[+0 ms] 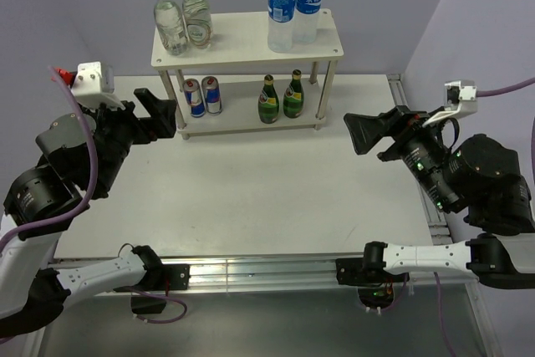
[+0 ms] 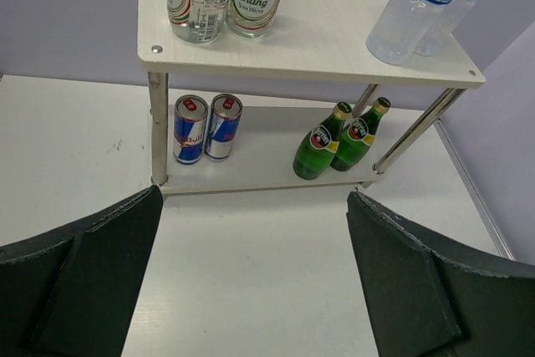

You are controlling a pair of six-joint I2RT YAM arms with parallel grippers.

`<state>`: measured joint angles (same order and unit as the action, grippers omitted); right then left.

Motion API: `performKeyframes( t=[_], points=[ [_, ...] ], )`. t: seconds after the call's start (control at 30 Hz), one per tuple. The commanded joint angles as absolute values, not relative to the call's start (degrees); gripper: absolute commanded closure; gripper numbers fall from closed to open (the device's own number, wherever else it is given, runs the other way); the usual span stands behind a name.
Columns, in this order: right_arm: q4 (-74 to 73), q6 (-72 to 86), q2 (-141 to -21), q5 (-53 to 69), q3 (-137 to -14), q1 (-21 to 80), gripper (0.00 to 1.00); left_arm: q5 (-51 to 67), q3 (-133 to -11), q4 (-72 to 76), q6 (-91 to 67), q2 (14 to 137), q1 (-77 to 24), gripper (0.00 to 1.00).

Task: Place and organize the beverage onto the shelf

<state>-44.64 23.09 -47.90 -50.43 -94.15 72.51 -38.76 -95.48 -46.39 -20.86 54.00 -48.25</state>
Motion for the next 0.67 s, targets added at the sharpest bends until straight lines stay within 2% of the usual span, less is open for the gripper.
performKeyframes(
  t=[0.0, 0.63],
  points=[
    [-54.6, 27.5, -51.3, -49.6, -100.1, 72.9, 0.0, -38.8, -95.7, -48.1, -22.6, 54.1, -48.4, 0.01],
    [-54.3, 28.1, -51.1, -47.8, -98.1, 72.9, 0.0, -40.0, -96.2, -50.4, -23.8, 53.9, -48.4, 0.01]
  ],
)
